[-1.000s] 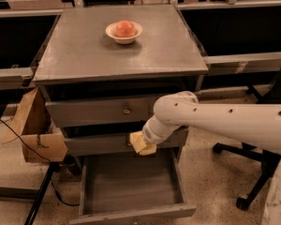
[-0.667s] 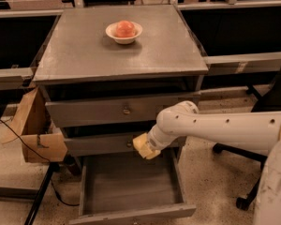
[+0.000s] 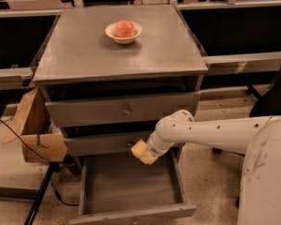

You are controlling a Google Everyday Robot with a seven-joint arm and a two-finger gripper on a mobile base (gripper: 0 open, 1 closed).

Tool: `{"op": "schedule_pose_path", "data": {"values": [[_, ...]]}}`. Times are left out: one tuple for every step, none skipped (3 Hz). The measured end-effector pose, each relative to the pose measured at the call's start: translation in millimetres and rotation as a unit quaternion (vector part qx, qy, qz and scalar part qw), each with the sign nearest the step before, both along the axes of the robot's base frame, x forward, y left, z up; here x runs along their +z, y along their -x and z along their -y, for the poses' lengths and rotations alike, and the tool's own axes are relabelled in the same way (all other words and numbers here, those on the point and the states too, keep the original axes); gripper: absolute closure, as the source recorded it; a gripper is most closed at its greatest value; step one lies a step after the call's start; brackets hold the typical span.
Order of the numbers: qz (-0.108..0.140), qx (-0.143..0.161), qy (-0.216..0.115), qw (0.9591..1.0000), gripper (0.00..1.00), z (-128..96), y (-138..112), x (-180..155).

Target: Place sponge into bottom drawer

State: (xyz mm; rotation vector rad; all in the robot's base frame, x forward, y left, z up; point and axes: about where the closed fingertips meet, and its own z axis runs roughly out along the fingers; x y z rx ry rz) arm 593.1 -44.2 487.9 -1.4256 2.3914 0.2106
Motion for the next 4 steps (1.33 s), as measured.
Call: {"op": "schedule_pose_path", "data": {"values": [[0.000, 0.000, 0.000, 1.0000, 1.00, 0.0, 0.0, 0.0], [0.003, 0.014, 0.000, 0.9999, 1.00, -5.0, 3.2, -15.7], [0.003, 0.034, -0.014, 0.9993, 1.00, -13.0, 2.1, -51.4], [-0.004, 0.063, -0.033, 0.9975, 1.00, -23.7, 3.9, -118.6]]}}
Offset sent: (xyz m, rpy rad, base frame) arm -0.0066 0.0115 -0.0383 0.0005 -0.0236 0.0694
